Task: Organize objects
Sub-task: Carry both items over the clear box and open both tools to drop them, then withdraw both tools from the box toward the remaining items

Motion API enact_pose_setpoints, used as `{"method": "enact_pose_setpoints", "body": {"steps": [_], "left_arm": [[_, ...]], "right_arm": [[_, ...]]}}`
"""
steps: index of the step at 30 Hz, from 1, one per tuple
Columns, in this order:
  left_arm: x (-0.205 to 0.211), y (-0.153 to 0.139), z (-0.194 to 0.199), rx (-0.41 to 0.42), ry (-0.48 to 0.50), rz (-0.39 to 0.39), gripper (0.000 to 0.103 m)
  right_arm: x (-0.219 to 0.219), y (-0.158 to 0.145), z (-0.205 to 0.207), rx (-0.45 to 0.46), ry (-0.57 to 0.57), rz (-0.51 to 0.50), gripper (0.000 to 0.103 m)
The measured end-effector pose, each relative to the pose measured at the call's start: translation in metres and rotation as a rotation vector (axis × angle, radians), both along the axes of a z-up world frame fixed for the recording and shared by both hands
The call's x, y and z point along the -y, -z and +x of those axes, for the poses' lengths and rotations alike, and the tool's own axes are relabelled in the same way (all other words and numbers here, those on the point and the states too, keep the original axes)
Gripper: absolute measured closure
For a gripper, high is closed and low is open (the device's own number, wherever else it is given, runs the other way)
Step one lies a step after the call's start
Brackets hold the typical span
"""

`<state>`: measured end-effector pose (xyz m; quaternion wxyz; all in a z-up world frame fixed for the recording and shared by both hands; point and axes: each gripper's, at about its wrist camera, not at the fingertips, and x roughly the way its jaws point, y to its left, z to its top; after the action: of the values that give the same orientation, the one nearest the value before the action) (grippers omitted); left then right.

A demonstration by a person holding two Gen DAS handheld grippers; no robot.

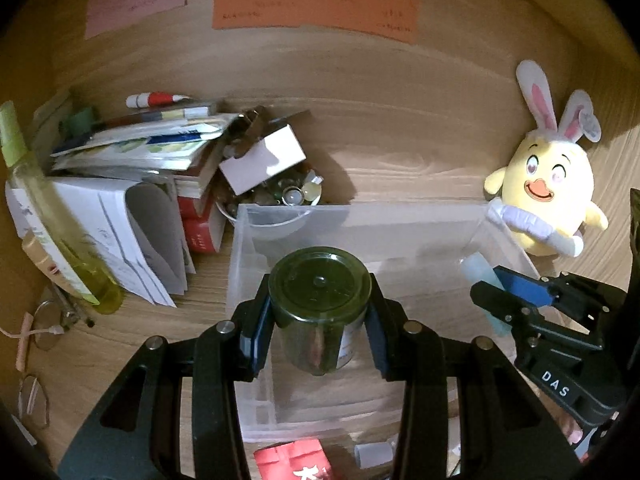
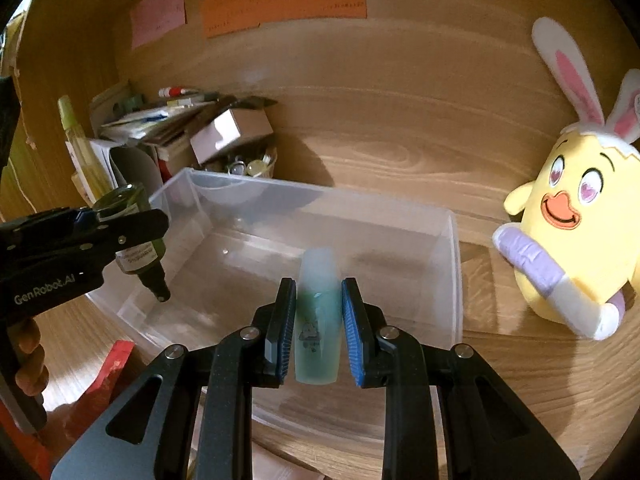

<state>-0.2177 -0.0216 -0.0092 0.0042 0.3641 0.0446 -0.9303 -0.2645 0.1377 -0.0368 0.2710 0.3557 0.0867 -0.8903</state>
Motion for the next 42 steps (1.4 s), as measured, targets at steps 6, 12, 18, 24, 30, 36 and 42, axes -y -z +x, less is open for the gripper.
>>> {"method": "enact_pose_setpoints", "body": {"steps": [6,12,18,24,30,36,42], "left_arm": [[-0.002,0.006,-0.004,0.023,0.027,0.030,0.054],[-0.004,0.001,0.000,0.011,0.036,0.037,0.034],[-0.008,-0.009,0.011,-0.008,0.047,0.035,0.025],[-0.007,-0.022,0.028,-0.042,0.037,0.021,0.009],[-0.002,-0.035,0.054,-0.071,0.033,0.016,0.004],[0.001,-0.038,0.082,-0.091,0.027,0.014,0.003],[0.004,-0.033,0.108,-0.080,0.026,-0.005,0.003]], "right_arm": [[0.003,0.004,-0.001,0.012,-0.011,0.013,0.082],[0.003,0.004,0.000,0.018,-0.009,0.019,0.082],[0.001,0.000,0.003,0.021,-0.015,0.003,0.076],[-0.005,-0.020,0.018,-0.055,0.004,-0.015,0.045],[-0.013,-0.039,0.041,-0.116,0.015,-0.026,0.023],[-0.026,-0.049,0.073,-0.157,0.001,-0.029,0.022],[-0.039,-0.049,0.102,-0.182,0.009,-0.025,0.020]]}}
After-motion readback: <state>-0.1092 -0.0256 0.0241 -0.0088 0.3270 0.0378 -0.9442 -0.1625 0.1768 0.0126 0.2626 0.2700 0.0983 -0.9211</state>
